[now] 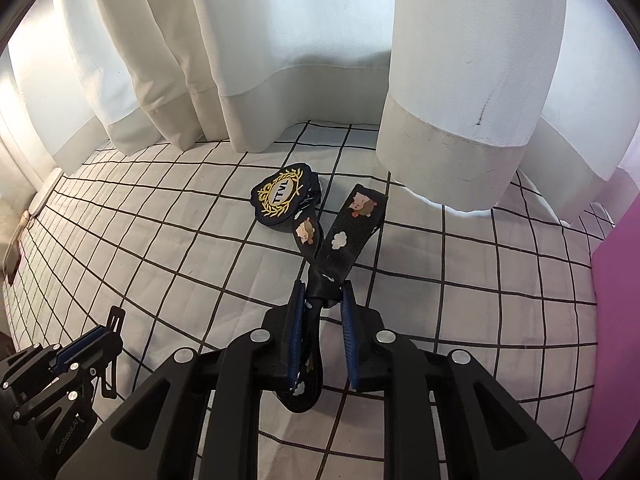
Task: Organize jewelry
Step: 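Grasp the black lanyard with the right tool while the left tool grasps the brown hairpin, then carry the lanyard with badge and the hairpin over the pink tub with both tools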
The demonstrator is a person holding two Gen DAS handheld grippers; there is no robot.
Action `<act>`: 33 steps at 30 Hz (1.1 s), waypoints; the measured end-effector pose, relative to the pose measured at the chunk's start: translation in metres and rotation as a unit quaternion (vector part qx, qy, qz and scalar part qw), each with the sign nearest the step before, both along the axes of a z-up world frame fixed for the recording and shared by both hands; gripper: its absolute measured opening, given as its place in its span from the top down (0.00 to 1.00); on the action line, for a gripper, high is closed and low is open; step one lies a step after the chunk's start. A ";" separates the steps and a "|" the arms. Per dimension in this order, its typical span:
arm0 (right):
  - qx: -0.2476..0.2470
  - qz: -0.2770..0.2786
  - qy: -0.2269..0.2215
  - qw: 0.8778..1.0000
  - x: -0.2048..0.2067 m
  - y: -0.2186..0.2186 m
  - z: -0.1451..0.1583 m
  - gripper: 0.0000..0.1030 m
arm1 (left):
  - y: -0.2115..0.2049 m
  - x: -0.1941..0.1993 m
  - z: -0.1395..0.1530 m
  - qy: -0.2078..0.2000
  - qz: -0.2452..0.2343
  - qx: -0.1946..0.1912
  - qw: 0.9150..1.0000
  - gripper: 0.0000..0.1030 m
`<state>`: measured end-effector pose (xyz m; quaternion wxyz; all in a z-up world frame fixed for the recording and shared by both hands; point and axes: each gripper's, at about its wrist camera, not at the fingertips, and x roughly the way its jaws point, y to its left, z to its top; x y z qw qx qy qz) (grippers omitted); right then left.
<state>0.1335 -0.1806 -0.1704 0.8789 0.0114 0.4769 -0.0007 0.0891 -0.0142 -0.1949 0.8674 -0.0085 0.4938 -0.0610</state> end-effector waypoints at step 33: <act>-0.018 -0.061 -0.123 0.990 -0.101 -0.025 0.144 0.83 | -0.042 -0.023 0.121 -0.101 -0.110 -0.023 0.989 0.90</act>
